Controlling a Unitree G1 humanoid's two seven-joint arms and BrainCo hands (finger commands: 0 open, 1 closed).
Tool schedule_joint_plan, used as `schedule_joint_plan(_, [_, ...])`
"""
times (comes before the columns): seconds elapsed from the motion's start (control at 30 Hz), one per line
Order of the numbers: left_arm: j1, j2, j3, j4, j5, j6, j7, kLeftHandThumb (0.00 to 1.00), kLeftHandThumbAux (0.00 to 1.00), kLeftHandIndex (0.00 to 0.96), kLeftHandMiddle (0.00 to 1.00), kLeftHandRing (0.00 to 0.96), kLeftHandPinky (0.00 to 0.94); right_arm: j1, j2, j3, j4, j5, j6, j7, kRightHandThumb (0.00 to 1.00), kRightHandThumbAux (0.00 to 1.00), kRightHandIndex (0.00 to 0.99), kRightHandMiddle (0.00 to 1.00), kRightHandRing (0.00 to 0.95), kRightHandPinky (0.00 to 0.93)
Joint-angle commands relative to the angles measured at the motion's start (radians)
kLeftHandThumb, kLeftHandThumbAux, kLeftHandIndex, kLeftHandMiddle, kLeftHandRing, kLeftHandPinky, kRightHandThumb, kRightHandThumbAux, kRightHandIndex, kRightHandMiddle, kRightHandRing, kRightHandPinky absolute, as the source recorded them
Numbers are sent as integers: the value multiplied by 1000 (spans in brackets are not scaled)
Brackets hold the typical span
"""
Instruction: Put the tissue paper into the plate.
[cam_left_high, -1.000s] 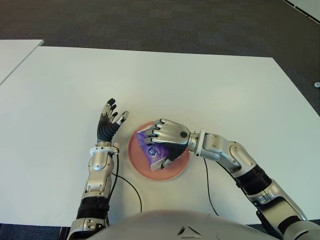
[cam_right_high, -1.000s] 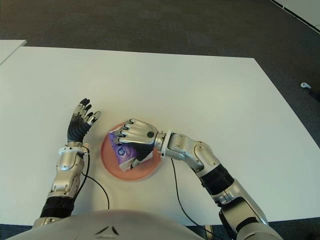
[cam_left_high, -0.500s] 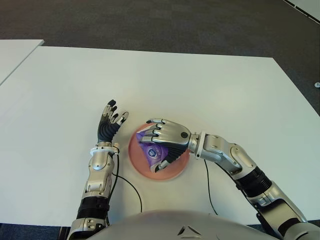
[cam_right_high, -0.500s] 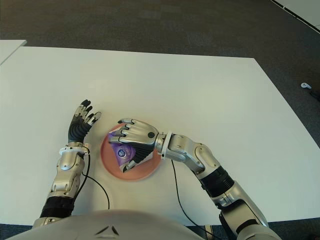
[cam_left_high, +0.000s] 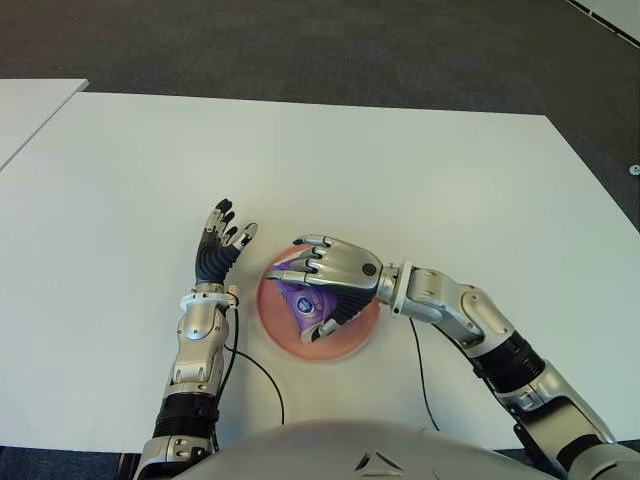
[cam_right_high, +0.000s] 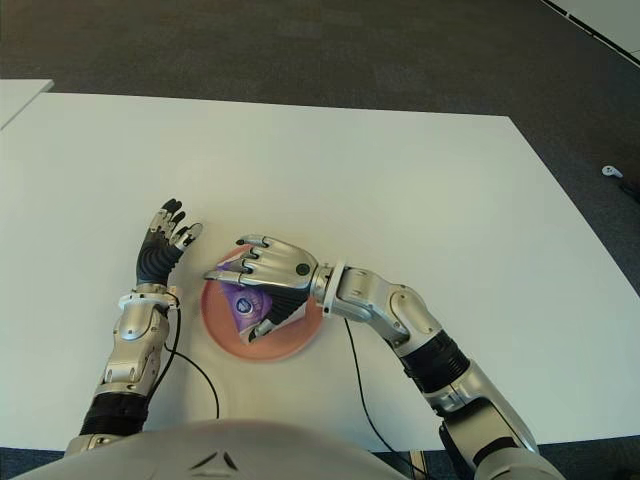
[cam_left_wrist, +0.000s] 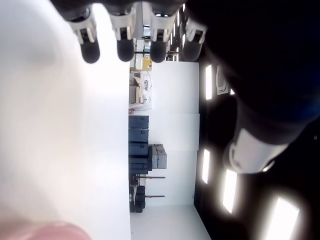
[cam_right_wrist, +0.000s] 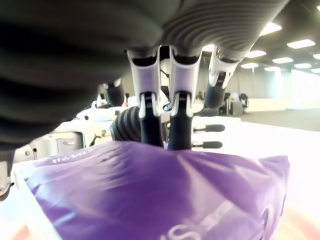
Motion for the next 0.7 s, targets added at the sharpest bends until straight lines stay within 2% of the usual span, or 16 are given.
schedule_joint_plan(0.03, [12, 6, 0, 1, -18, 15, -24, 0, 648, 22, 0, 0, 0, -16, -18, -38, -20, 10, -5, -18, 0, 418, 0, 0, 0, 0])
schedule_joint_plan(0.27, [2, 8, 13, 19, -64, 28, -58, 0, 632, 25, 0, 0, 0, -56, -12, -116, -24, 71, -10, -62, 0, 419, 0, 0, 0, 0])
schedule_joint_plan(0.37, [-4, 13, 16, 42, -49, -10, -51, 0, 627, 23, 0, 0, 0, -139, -14, -186, 17, 137, -11, -96, 0, 410, 0, 0, 0, 0])
schedule_joint_plan(0.5, [-12, 14, 18, 68, -26, -54, -33, 0, 626, 22, 3, 0, 0, -196, 9, -242, 50, 150, 2, -165, 0, 392, 0, 0, 0, 0])
schedule_joint_plan(0.63, [-14, 6, 15, 74, -15, -70, -23, 0, 640, 28, 17, 0, 0, -202, 29, -274, 60, 131, 20, -236, 0, 377, 0, 0, 0, 0])
schedule_joint_plan(0.7, [-12, 2, 10, 63, -9, -67, -18, 0, 645, 32, 21, 0, 0, -188, 38, -289, 59, 151, 32, -252, 0, 373, 0, 0, 0, 0])
